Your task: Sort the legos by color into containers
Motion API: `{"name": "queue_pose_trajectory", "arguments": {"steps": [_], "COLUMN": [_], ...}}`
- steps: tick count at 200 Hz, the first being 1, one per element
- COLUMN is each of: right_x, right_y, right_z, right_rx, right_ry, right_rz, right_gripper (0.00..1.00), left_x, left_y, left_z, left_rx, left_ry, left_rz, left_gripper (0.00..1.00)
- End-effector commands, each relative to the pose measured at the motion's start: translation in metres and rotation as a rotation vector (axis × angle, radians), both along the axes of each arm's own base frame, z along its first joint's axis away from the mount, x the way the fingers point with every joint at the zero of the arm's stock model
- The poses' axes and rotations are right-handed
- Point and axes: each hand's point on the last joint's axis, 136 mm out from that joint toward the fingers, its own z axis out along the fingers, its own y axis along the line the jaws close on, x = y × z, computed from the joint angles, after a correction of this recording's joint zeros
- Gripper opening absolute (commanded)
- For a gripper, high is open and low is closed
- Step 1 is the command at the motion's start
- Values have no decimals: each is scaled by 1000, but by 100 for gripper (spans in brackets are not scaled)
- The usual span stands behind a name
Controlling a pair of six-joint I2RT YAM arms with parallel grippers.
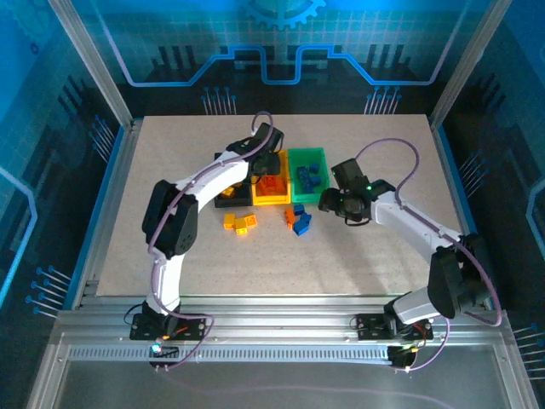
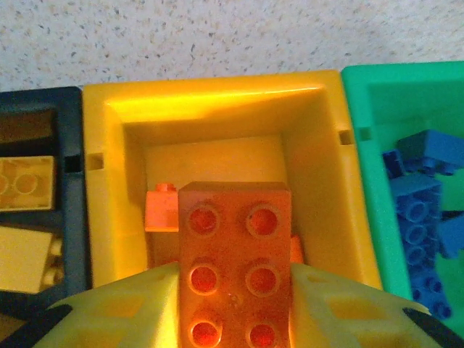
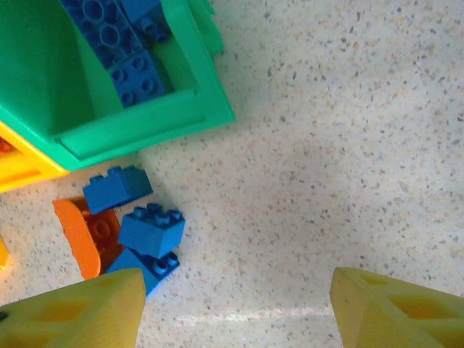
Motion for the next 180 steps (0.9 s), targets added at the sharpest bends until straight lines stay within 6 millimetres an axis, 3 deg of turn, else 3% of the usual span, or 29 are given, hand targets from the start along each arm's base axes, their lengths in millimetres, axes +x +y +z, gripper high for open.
{"name": "queue_pose_trajectory", "arguments": {"steps": [1, 30, 57, 88, 111, 139, 180], "right_x": [-12, -22, -22, -14, -8, 1, 5], "right_y": [13, 30, 48, 69, 79, 82, 85], "right_z": [0, -7, -11, -21, -30, -43, -62], "right_rx": [55, 83, 96, 90, 47, 47, 63], "right_ry": [1, 34, 39, 56, 82, 93, 142], "right_rz": [62, 125, 145, 137, 131, 58, -41], "right_gripper": [70, 70, 71, 71, 72, 72, 71], "left_x": [4, 1, -20, -65, -107, -152, -187], "left_y": [-2, -14, -22, -25, -15, 5, 32], "left_z": [12, 42, 76, 100, 95, 74, 57], "left_rx": [-33, -128, -244, -367, -386, -397, -401], "left_ry": [26, -16, -69, -112, -112, -84, -73], "left_rz": [19, -2, -38, -80, -90, -71, -21], "left_gripper": [48, 72, 99, 99, 99, 99, 99]}}
